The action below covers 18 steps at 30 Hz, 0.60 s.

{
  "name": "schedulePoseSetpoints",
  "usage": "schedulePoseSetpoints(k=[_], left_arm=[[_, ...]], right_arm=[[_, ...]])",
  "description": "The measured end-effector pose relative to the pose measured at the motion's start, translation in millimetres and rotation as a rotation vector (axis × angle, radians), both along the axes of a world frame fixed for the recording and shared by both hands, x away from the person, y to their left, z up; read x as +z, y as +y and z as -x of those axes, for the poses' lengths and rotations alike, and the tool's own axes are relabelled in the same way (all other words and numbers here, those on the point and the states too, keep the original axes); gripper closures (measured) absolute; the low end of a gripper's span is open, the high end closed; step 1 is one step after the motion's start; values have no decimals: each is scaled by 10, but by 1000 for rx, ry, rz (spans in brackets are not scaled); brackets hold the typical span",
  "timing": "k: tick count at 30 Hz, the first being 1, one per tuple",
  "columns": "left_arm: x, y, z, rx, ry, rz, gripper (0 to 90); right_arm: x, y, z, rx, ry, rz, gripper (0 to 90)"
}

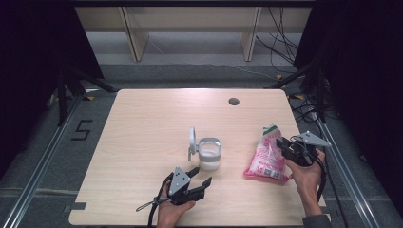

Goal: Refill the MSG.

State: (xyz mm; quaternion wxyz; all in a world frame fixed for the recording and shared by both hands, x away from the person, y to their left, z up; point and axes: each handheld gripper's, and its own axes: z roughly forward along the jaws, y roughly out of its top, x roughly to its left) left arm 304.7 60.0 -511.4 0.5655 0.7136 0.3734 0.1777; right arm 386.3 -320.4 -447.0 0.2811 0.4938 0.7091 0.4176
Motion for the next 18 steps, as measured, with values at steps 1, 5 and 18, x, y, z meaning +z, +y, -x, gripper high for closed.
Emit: schedulePoseSetpoints(k=[1,5,18], left_arm=[[0,2,-2,2,2,2,409],[3,16,-7,1,-7,14,409],[10,53,-12,14,-6,15,411]], right_arm=[[-4,-17,-2,0,-12,3,741],[4,-28,24,-43,1,-27,688],[94,-56,72,-75,-49,5,605]])
